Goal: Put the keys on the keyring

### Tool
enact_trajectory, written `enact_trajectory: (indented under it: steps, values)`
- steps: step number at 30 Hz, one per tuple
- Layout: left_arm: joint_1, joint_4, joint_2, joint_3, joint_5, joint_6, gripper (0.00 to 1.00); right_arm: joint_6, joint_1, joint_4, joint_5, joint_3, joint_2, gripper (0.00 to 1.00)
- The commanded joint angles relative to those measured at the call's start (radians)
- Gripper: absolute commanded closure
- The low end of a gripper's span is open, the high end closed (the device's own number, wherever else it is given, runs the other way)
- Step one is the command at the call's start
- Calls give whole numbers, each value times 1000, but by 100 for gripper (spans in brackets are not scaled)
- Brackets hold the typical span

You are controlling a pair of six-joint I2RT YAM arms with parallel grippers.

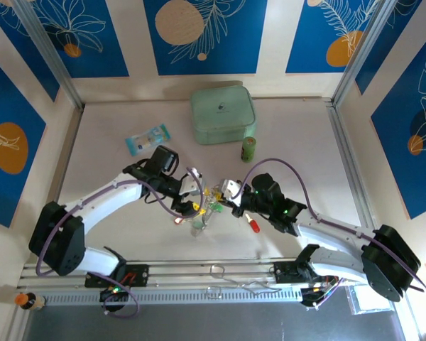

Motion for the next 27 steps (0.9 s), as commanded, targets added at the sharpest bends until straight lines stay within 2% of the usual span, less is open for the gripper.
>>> enact_trajectory:
  steps: [1,5,9,13,16,20,27]
  values:
    - [-18,-25,16,29,4,5,35,-6,-3,22,-26,41,-11,100]
    - [-30,7,15,17,-4,-18,37,-1,-1,31,-26,41,-2,100]
    - [-33,5,-4,-2,-5,-9,46,1,0,29,-10,43,3,100]
    - [-34,11,-40,-20,-92,-27,50,-4,-2,26,-12,40,1,100]
    - [-29,36,-71,-29,-188,-73,49,-9,-1,21,-14,35,-9,100]
    - [-19,111,-86,-38,-291,-147,38,-10,-1,17,-17,35,-13,100]
    - [-30,134,-50,-31,-153,-111,36,-10,4,20,-10,42,-7,100]
